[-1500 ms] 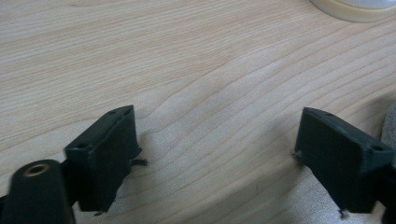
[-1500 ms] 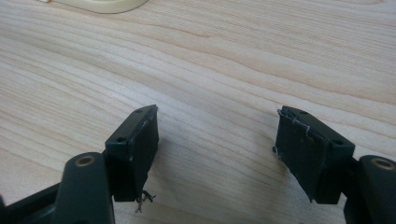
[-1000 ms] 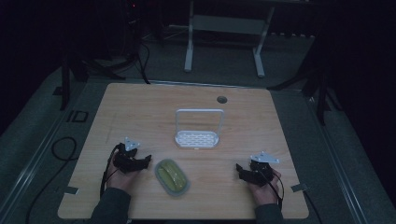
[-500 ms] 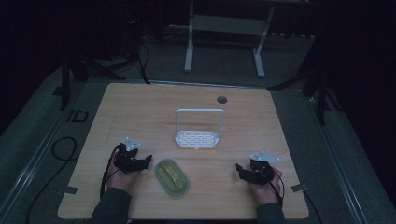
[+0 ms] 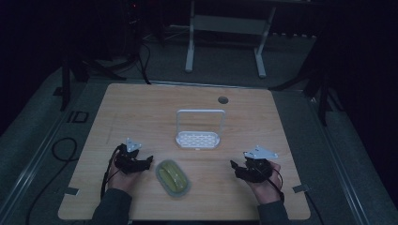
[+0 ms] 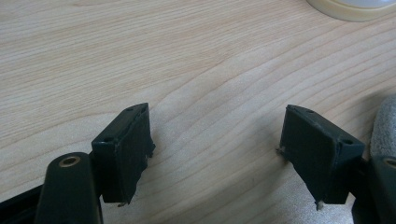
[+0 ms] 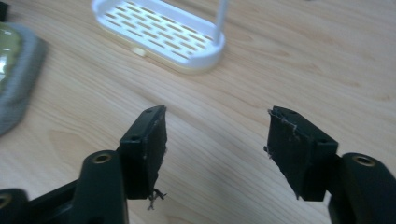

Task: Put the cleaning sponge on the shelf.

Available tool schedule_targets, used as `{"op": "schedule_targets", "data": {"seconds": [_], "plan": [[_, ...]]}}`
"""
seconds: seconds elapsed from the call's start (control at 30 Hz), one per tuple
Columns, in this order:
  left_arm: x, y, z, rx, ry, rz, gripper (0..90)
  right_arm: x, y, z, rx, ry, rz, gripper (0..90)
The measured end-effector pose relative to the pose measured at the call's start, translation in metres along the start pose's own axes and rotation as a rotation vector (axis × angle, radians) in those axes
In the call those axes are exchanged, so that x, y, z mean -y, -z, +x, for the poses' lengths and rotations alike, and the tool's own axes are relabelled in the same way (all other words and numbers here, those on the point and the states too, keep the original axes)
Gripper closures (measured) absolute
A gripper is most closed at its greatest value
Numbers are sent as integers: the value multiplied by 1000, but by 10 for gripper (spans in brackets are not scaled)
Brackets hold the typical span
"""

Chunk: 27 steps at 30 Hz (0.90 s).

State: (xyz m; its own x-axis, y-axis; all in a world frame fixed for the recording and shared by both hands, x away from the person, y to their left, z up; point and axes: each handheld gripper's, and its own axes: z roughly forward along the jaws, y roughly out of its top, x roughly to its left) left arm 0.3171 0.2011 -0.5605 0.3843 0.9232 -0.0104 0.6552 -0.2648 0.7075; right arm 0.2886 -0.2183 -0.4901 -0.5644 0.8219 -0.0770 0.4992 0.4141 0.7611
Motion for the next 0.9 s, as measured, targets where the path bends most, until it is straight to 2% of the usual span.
{"op": "schedule_targets", "data": {"seconds": [0.13, 0.43, 0.9], "plan": [[0, 0, 0, 0, -1, 0, 247, -9, 5, 11, -12, 31, -13, 385], [0, 0, 0, 0, 0, -2, 239, -24, 15, 26, -40, 77, -21, 384], [0, -1, -1, 1, -1, -2, 230, -52, 9, 47, -85, 129, 0, 382]]}}
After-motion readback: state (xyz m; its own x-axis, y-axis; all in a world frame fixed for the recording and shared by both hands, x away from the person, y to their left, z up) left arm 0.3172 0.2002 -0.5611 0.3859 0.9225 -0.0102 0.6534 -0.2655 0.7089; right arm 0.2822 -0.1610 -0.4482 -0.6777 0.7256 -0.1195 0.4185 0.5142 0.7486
